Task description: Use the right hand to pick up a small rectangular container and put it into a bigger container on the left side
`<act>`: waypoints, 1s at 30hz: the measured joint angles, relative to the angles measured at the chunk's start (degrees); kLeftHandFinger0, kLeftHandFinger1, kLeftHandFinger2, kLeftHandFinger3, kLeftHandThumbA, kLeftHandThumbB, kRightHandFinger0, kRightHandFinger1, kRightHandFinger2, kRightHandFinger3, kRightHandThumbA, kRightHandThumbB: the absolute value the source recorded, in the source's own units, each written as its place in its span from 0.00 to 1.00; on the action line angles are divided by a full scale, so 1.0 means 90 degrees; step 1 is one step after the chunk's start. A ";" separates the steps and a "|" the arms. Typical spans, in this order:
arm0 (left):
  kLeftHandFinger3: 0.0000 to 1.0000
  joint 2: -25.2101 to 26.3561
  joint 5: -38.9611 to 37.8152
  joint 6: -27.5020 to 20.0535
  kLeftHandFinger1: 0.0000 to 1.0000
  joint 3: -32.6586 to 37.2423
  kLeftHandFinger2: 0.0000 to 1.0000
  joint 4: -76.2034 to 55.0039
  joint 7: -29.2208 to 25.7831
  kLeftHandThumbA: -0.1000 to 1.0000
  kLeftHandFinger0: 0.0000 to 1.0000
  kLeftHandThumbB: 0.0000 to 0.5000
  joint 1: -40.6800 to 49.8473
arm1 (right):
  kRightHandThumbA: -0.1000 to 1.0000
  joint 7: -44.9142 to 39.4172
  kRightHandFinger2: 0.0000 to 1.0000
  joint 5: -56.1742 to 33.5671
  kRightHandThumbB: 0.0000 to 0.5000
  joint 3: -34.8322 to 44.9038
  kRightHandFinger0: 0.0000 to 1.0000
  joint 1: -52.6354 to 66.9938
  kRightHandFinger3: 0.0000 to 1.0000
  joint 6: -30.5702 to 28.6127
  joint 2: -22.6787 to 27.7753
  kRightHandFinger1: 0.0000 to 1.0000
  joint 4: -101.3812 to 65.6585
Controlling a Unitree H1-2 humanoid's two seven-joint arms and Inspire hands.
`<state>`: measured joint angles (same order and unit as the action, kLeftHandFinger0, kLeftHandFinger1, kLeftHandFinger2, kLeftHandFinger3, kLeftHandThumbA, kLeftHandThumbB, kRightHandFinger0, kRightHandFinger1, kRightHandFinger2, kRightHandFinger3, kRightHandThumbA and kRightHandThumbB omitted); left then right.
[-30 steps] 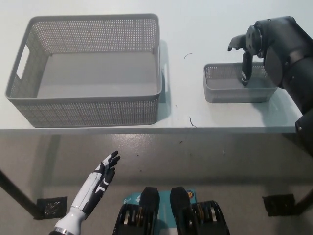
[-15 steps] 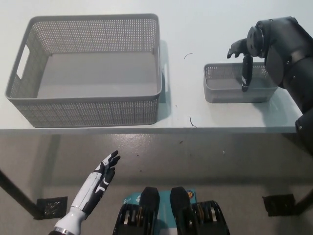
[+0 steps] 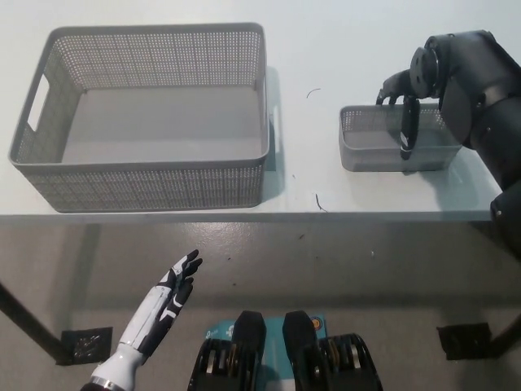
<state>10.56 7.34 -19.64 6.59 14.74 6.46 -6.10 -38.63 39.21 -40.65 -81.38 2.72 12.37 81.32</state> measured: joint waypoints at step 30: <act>1.00 -0.0002 0.0005 0.0012 1.00 -0.0001 1.00 0.0014 0.0019 1.00 1.00 0.52 -0.0001 | 0.00 0.2457 0.29 -0.0092 0.44 0.0346 0.09 0.0746 0.56 -0.0092 -0.0097 0.17 0.0056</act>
<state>10.55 7.38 -19.53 6.59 14.87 6.63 -6.11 -16.52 38.38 -37.54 -74.67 1.89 11.49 81.82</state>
